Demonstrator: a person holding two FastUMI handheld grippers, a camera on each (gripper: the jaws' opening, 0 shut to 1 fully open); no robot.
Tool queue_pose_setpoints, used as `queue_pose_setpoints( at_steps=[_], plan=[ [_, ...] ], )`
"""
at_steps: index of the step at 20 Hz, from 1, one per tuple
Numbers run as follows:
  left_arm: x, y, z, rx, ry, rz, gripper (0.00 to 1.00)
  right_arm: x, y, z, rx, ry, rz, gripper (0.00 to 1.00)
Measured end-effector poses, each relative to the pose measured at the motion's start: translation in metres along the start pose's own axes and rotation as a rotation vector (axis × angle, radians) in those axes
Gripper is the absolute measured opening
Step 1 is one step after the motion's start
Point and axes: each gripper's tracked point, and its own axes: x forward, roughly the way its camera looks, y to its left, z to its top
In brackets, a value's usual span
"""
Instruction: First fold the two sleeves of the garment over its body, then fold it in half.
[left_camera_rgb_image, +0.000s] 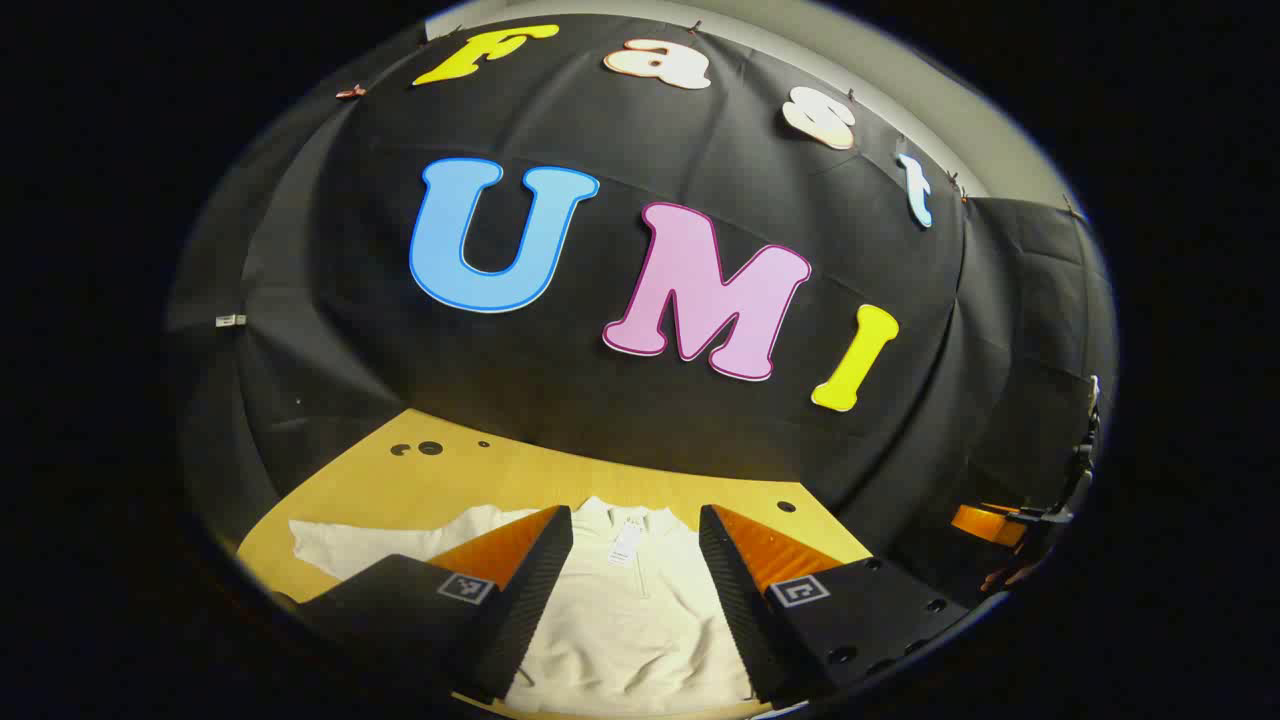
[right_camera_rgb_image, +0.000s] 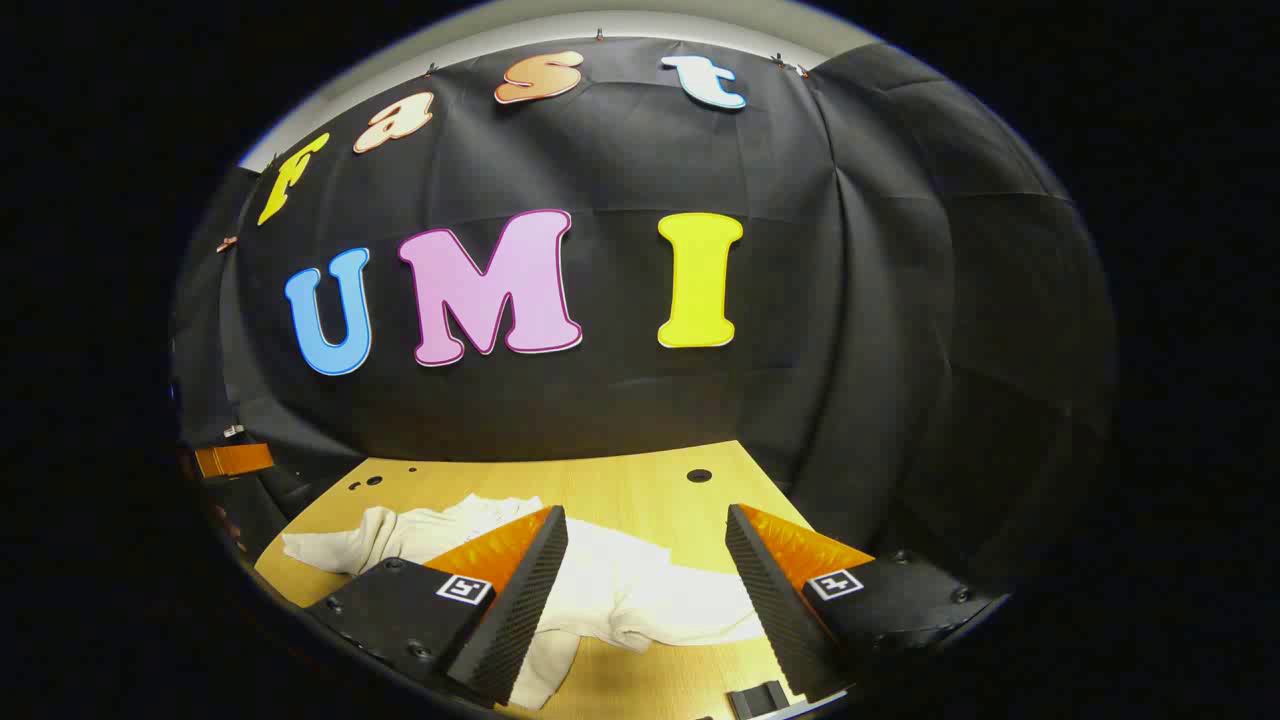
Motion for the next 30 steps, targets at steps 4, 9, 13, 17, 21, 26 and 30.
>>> queue_pose_setpoints(
  at_steps=[4,9,13,17,21,26,30],
  plan=[
    [0.000,0.001,0.001,-0.060,-0.010,-0.008,0.85,0.002,0.003,-0.001,0.006,0.008,0.000,0.98],
    [0.001,0.007,-0.003,-0.083,0.012,0.010,0.85,0.004,-0.003,-0.001,0.004,0.012,-0.010,0.98],
    [0.002,-0.002,-0.008,-0.136,0.026,-0.012,0.84,0.006,-0.012,-0.006,0.001,0.023,-0.027,0.98],
    [0.001,-0.006,-0.010,-0.169,0.023,-0.006,0.85,0.011,-0.043,-0.036,0.006,0.111,-0.081,0.98],
    [0.000,-0.010,-0.014,-0.111,0.033,0.006,0.85,0.023,-0.086,-0.087,0.029,0.256,-0.156,0.98],
    [0.001,-0.015,-0.031,-0.077,0.078,0.037,0.85,0.047,-0.148,-0.160,0.087,0.422,-0.259,0.98],
    [-0.003,-0.018,-0.039,-0.054,0.101,0.067,0.85,0.069,-0.176,-0.202,0.132,0.509,-0.301,0.99]
  ],
)
